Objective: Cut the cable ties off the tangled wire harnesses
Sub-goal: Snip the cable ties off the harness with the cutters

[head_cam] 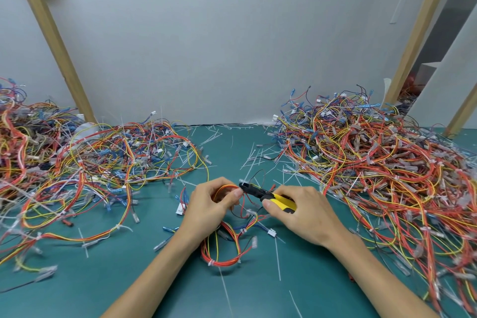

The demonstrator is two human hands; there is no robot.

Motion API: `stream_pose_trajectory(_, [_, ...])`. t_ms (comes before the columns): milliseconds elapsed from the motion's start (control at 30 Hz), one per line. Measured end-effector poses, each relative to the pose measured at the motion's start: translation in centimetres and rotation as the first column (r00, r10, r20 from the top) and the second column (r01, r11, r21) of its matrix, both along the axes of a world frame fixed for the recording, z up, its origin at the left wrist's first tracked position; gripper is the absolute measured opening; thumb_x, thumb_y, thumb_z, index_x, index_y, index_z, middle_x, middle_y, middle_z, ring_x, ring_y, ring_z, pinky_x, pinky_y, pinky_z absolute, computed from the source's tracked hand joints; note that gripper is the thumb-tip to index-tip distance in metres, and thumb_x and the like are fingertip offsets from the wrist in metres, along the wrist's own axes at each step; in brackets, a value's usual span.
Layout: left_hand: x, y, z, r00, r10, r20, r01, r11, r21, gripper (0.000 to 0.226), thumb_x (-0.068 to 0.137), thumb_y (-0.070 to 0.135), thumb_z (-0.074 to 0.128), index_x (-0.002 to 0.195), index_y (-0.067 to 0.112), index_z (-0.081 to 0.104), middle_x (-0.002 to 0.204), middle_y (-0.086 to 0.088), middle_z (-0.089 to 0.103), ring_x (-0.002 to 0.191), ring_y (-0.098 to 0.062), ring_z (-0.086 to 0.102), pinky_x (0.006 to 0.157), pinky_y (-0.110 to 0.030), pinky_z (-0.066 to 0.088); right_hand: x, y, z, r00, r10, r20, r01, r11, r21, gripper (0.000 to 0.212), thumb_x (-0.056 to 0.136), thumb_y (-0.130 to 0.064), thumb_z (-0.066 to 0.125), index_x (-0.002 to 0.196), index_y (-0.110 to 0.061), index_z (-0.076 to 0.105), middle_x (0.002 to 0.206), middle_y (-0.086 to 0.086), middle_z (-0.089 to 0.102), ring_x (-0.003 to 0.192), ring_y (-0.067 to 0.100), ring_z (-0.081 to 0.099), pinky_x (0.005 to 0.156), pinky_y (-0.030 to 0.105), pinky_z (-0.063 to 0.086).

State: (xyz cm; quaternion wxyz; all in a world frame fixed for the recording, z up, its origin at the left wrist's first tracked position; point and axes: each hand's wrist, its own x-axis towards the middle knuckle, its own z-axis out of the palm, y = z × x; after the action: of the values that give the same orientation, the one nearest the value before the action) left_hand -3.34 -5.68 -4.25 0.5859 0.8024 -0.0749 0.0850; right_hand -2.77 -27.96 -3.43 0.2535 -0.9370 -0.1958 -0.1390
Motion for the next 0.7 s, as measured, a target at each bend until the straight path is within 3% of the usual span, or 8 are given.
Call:
stream_pose_trajectory(200, [-0.12, -0.23, 0.05, 1.0, 0.019, -0.005, -0.019, 0.999, 0.043, 0.011, 0.089, 0.021, 0.07, 0.078, 0.017, 0.069, 0.069, -0.004, 0.07, 0.065, -0.011, 0.06, 0.07, -0.032, 0.049, 0.27, -0.23, 0.13, 0.997, -0.022, 0.07, 0.026, 0.998, -0.054, 0.054, 0.076, -0.077, 0.039, 0.073, -0.027, 0.06, 0.053, -0.006, 0.049, 0.056, 0.008, 0.047, 0.05, 0.024, 0.025])
stream_pose_trajectory(400, [-0.18, -0.19, 0.08, 0.999, 0.04, -0.014, -0.039, 0.999, 0.023, 0.013, 0.089, 0.02, 0.069, 0.078, 0.013, 0.07, 0.07, -0.008, 0.069, 0.064, -0.012, 0.059, 0.069, -0.03, 0.048, 0.3, 0.17, 0.0, 0.998, -0.049, 0.04, 0.051, 0.998, -0.038, 0.059, 0.074, -0.079, 0.037, 0.073, -0.026, 0.063, 0.05, -0.005, 0.048, 0.054, 0.01, 0.046, 0.053, 0.028, 0.032])
stream_pose_trajectory(700, [-0.18, -0.49, 0.03, 0.999, 0.03, 0.017, -0.03, 0.999, -0.015, 0.017, 0.09, 0.026, 0.069, 0.074, 0.018, 0.069, 0.066, 0.005, 0.071, 0.06, -0.002, 0.059, 0.061, -0.012, 0.043, 0.21, 0.52, 0.49, 0.997, -0.074, 0.007, 0.075, 0.988, -0.132, 0.062, 0.08, -0.078, 0.03, 0.06, -0.025, 0.055, 0.055, 0.004, 0.051, 0.063, 0.023, 0.048, 0.061, 0.034, 0.039])
